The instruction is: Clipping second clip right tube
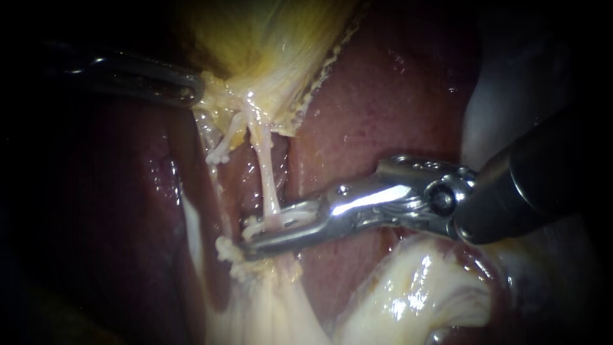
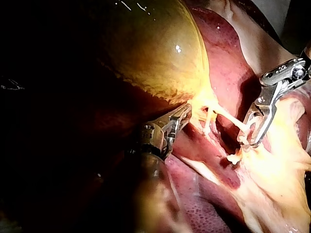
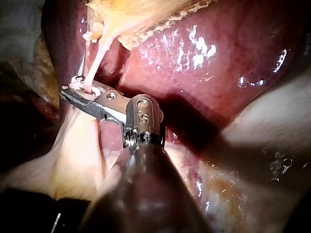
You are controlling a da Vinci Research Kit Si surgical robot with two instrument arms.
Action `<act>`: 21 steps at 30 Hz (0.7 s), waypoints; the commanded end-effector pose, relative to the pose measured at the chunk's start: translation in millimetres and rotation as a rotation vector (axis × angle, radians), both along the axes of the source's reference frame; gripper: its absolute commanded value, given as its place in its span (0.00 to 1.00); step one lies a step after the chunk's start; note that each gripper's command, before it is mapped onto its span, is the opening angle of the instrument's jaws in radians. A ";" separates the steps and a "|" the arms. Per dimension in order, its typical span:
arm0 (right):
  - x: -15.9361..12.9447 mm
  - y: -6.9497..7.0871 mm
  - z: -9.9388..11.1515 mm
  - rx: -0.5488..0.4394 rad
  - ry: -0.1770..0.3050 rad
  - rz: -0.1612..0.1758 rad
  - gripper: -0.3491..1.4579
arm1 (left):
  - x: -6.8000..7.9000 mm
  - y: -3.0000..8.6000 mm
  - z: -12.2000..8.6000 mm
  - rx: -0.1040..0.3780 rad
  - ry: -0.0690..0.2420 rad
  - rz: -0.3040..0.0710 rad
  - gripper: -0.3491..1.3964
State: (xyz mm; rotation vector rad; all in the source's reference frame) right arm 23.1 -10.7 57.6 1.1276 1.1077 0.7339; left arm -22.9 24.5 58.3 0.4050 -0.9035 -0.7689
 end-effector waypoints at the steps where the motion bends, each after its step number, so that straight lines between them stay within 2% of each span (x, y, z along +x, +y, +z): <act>1: -0.1 0.0 0.0 -0.001 0.000 0.000 0.06 | 0.0 0.0 0.0 0.000 0.000 0.000 0.00; 3: -0.1 0.1 0.2 0.000 0.002 0.001 0.00 | 0.0 0.0 0.0 0.000 0.000 0.000 0.00; 7: -0.3 0.2 0.6 -0.001 0.002 0.001 0.00 | 0.0 0.0 0.0 0.000 0.000 0.000 0.00; 14: -0.4 0.2 1.1 0.001 0.013 -0.022 0.00 | -0.1 0.0 0.0 0.000 0.000 0.000 0.00; 21: -0.4 0.1 1.3 0.000 0.013 -0.024 0.00 | 0.0 0.0 0.0 0.000 0.000 0.000 0.00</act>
